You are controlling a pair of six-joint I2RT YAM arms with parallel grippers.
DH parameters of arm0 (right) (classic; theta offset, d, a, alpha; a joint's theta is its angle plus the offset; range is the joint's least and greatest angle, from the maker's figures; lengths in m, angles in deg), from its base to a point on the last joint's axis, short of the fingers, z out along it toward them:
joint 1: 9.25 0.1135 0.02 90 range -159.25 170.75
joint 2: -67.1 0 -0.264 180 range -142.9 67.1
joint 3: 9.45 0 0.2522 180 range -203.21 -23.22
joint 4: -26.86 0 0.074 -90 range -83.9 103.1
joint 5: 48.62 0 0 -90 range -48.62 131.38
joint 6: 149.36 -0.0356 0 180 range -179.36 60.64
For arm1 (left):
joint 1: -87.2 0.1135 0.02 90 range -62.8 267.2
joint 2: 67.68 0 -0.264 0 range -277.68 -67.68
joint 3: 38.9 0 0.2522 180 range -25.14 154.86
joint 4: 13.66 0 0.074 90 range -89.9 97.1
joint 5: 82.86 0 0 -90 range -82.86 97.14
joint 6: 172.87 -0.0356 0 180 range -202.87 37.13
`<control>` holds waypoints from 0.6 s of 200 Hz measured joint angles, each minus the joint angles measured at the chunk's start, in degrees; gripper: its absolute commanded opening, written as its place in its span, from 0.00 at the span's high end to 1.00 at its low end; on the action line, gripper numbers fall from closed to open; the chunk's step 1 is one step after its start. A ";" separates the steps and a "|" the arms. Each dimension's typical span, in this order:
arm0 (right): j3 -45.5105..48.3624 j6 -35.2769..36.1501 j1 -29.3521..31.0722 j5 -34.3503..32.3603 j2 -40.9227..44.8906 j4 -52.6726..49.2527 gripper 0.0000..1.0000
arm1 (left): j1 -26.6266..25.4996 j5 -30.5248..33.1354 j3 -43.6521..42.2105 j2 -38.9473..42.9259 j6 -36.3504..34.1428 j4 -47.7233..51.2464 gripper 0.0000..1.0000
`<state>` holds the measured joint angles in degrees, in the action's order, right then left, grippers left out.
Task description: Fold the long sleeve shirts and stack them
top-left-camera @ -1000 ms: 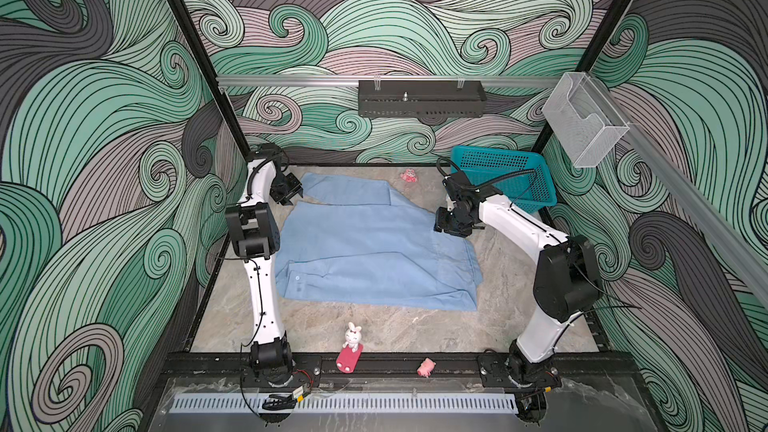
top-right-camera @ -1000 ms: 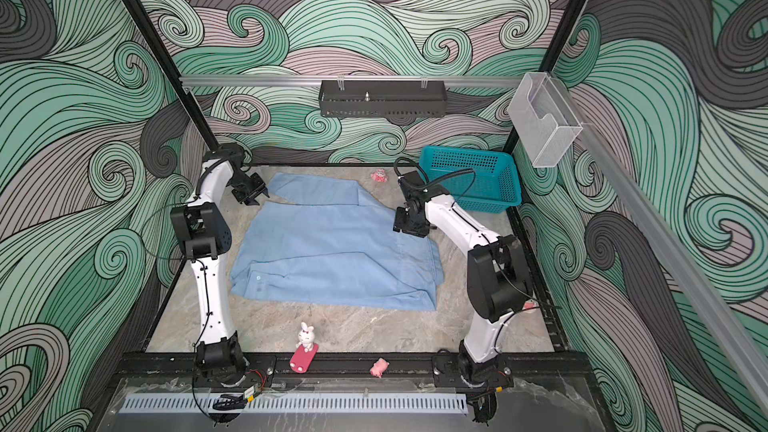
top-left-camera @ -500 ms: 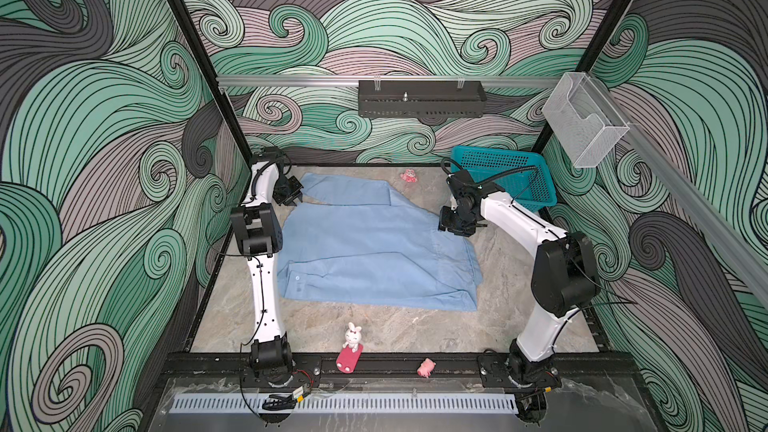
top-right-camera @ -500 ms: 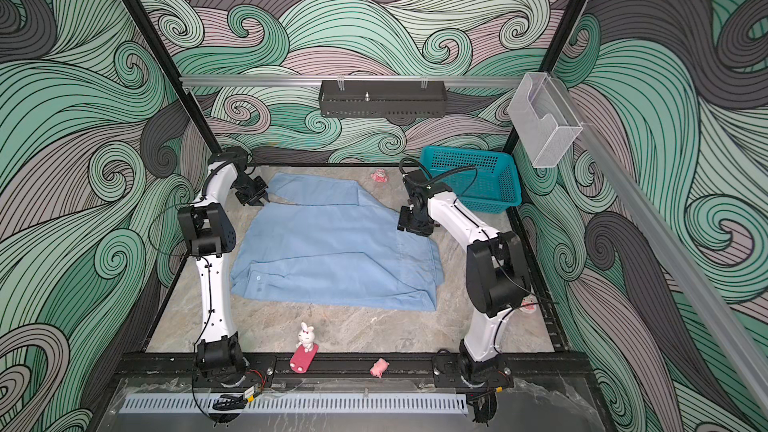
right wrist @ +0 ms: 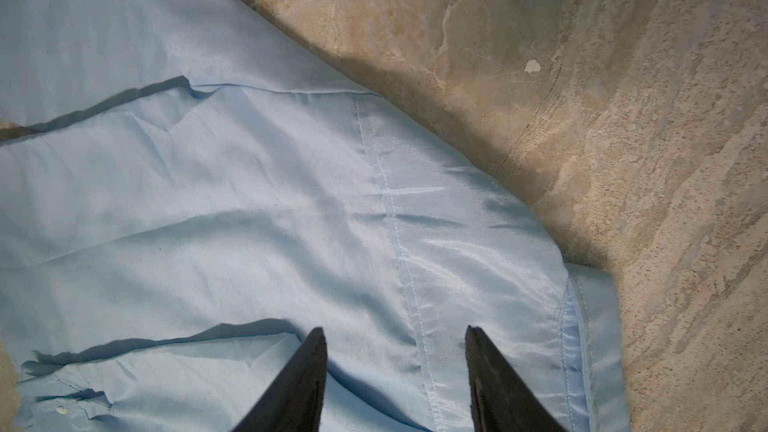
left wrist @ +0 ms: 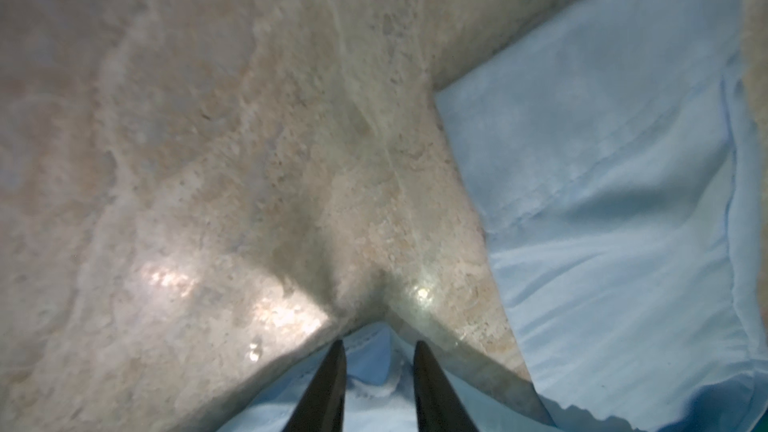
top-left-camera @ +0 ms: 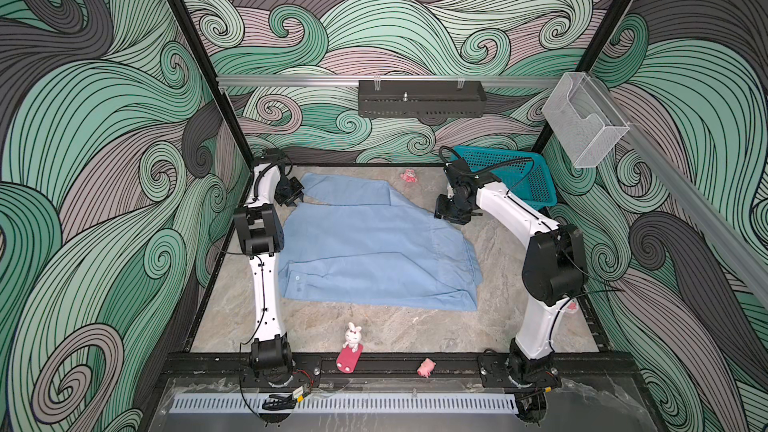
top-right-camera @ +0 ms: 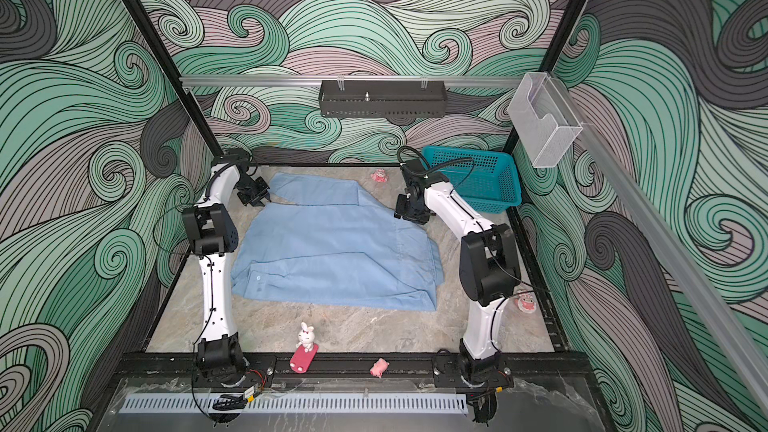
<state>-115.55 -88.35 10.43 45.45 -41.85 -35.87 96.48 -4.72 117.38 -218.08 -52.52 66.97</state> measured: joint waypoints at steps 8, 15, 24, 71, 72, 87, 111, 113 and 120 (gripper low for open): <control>-0.42 -0.02 0.00 0.00 -0.42 -0.11 0.45 | -0.02 -0.09 0.00 -0.28 0.15 -0.11 0.79; -0.85 -0.04 0.00 0.00 -0.76 -0.20 0.46 | -0.02 -0.15 -0.02 -0.35 0.33 -0.20 0.83; -1.36 -0.04 0.00 0.00 -1.22 -0.22 0.45 | -0.02 -0.24 0.00 -0.37 0.35 -0.42 0.88; -7.80 -0.17 -0.04 -0.15 -6.97 -1.18 0.43 | -0.02 -0.39 -0.04 -0.35 0.74 -1.16 1.00; -7.96 -0.15 -0.04 -0.15 -7.15 -1.20 0.43 | -0.02 -0.39 -0.07 -0.35 0.72 -1.18 1.00; -11.72 -0.15 -0.17 -0.76 -10.80 -1.53 0.42 | -0.02 -0.37 -1.14 0.02 0.70 -1.73 1.00; -18.14 0.02 -0.57 -2.19 -17.03 -2.21 0.40 | 0.33 -0.37 -4.85 1.95 0.46 -2.10 1.00; -18.82 0.02 -0.63 -2.25 -17.64 -2.34 0.40 | 0.37 -0.37 -5.22 2.23 0.42 -2.10 1.00; -20.83 0.07 -0.74 -2.64 -19.50 -2.54 0.40 | 0.46 -0.37 -6.27 2.89 0.15 -1.95 1.00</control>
<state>-136.38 -88.29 9.69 42.81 -61.35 -38.40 96.94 -5.09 111.11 -215.20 -52.37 65.03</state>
